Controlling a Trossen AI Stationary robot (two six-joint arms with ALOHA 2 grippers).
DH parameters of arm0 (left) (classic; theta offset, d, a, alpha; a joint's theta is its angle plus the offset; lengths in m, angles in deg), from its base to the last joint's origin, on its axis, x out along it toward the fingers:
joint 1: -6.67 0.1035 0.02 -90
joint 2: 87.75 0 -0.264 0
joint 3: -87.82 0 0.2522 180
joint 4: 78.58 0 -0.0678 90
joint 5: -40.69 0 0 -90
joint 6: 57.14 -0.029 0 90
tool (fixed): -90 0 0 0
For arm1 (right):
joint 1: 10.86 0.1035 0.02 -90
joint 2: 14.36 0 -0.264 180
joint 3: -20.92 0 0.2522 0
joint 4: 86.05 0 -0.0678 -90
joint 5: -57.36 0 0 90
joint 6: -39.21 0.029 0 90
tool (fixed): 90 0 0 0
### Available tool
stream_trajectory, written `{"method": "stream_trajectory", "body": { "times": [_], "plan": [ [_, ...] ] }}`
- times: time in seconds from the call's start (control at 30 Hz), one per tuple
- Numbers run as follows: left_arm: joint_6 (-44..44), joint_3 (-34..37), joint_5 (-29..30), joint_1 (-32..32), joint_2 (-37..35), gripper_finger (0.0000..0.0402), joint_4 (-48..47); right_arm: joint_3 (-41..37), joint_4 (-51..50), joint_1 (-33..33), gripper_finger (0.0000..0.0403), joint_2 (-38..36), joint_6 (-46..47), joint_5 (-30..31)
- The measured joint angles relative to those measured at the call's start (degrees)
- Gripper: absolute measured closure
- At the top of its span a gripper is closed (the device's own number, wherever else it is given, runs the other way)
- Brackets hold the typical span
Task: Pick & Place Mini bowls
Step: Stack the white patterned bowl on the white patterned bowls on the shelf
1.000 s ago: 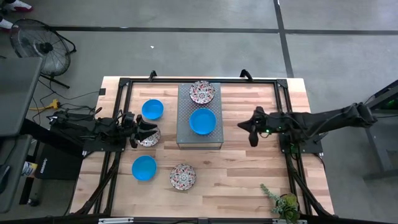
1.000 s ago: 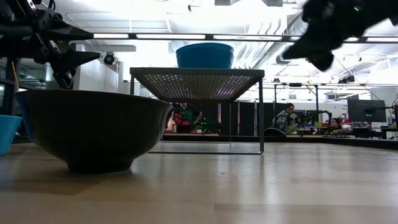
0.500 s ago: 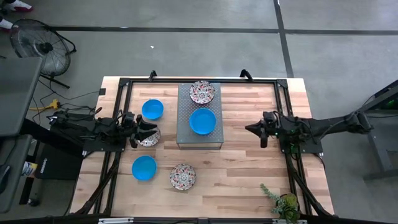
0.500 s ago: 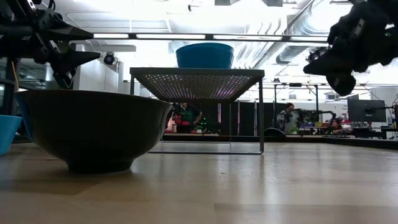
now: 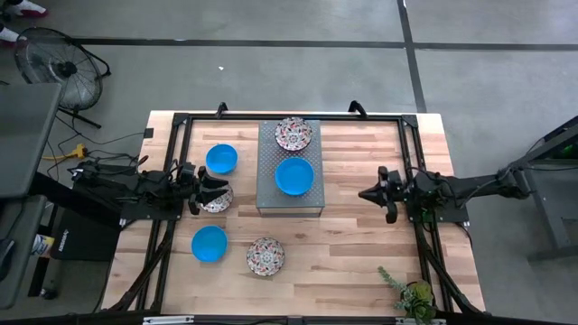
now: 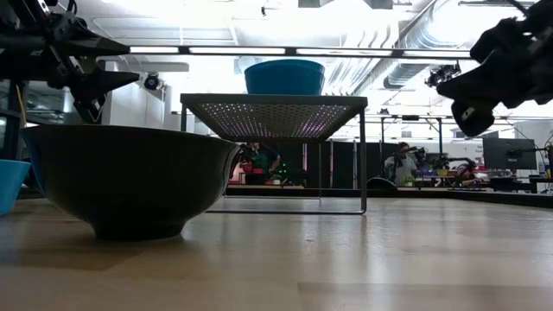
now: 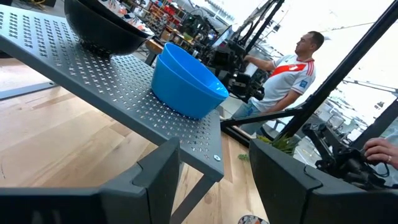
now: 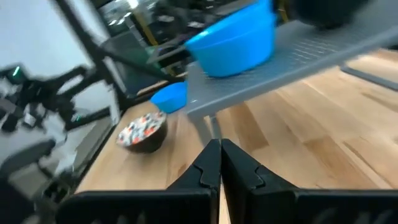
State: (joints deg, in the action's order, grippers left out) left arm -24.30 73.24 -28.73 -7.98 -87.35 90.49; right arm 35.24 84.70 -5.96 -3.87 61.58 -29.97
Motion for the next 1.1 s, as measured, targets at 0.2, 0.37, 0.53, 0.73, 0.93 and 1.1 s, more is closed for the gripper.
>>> {"method": "stream_trajectory", "body": {
  "times": [0.2, 0.37, 0.53, 0.73, 0.93, 1.1],
  "plan": [
    [-0.01, 0.0, 0.0, 0.0, 0.0, 0.0211, 0.0, 0.0, -2.85, 0.0, 0.0403, -2.0, -3.55, -0.63],
    [0.0, 0.0, 0.0, 0.0, 0.0, 0.0211, 0.0, 0.0, -3.09, 0.02, 0.0402, -1.97, -4.42, -1.27],
    [0.0, 0.0, 0.0, 0.01, -0.01, 0.0211, 0.0, 0.0, -3.3, 0.02, 0.0402, -1.85, -4.44, -1.54],
    [0.0, 0.0, -0.01, 0.02, 0.0, 0.0211, 0.0, 0.0, -3.38, 0.02, 0.0402, -1.41, -4.43, -1.54],
    [0.0, 0.0, 0.0, 0.02, 0.0, 0.0211, 0.0, 0.0, -3.31, 0.02, 0.0402, -1.09, -4.43, -1.5],
    [0.0, 0.0, 0.0, 0.01, 0.0, 0.0211, 0.0, 0.0, -3.25, 0.02, 0.0402, -1.11, -4.43, -1.48]
  ]
}}
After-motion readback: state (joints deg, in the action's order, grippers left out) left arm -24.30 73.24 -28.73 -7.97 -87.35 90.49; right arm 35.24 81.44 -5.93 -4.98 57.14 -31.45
